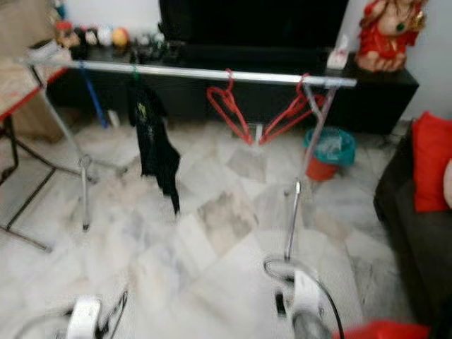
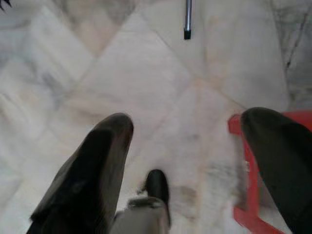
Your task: Hang hanger
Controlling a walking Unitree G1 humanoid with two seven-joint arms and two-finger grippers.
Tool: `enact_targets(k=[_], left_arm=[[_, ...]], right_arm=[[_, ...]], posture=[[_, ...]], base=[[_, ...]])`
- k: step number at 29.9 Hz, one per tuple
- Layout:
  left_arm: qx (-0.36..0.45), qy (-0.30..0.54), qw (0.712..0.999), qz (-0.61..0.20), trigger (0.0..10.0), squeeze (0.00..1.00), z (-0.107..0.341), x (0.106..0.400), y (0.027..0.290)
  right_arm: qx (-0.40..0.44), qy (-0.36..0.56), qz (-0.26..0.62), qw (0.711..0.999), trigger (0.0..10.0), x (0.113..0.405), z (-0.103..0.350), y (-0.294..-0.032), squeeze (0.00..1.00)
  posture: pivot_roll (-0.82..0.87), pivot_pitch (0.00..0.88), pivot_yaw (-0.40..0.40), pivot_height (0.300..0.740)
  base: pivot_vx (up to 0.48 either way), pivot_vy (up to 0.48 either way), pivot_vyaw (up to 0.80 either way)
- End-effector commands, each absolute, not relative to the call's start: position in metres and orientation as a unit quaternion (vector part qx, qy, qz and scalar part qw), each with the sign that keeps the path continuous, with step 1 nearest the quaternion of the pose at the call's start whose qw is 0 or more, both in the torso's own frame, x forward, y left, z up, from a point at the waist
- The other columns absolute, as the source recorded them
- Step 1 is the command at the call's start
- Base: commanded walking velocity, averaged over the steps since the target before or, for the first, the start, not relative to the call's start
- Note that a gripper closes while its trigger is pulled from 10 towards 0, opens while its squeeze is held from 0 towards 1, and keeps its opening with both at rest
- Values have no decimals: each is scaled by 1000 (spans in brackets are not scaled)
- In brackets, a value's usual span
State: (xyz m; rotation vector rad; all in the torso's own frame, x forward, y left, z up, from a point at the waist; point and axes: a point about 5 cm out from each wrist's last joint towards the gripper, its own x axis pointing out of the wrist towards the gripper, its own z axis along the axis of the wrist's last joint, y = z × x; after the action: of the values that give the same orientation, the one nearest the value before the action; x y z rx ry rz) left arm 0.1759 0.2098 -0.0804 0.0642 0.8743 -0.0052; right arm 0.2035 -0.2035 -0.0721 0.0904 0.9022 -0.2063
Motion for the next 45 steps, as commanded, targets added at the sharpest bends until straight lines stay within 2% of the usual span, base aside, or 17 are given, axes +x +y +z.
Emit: enact_targets(k=[1,7,13,20,27,33,39,45], left_arm=[[45,433,900,7,10000,0,-81,170,222],[46,434,900,3,10000,0,-82,168,221],[47,435,899,3,10000,0,-82,168,221],[47,434,900,4,10000,0,-81,169,222],[45,433,900,6,10000,0,-82,169,221],[43,433,900,5,10000,0,-82,168,220],[43,431,901,6,10000,0,-82,169,219],[43,429,902,6,10000,0,-81,170,219]], right_arm=[[45,432,-89,896,10000,209,-70,-195,0],[47,437,-90,894,10000,202,-74,-195,0],[48,441,-99,891,10000,187,-78,-213,0],[47,443,-107,889,10000,174,-81,-227,0],[47,452,-103,885,10000,165,-85,-224,0],[36,450,-86,888,10000,174,-84,-214,0],[32,441,-82,893,10000,186,-78,-215,0],[36,442,-84,893,10000,182,-80,-214,0]], posture=[[-22,0,-6,740],[-25,0,-4,740],[-20,0,-5,740],[-19,0,-8,740],[-17,0,-14,740],[-18,0,-13,740],[-18,0,-13,740],[-17,0,-13,740]], base=[[262,0,0],[265,0,-782],[264,0,-689],[262,0,0],[265,0,0],[265,0,0],[265,0,0],[263,0,400]])
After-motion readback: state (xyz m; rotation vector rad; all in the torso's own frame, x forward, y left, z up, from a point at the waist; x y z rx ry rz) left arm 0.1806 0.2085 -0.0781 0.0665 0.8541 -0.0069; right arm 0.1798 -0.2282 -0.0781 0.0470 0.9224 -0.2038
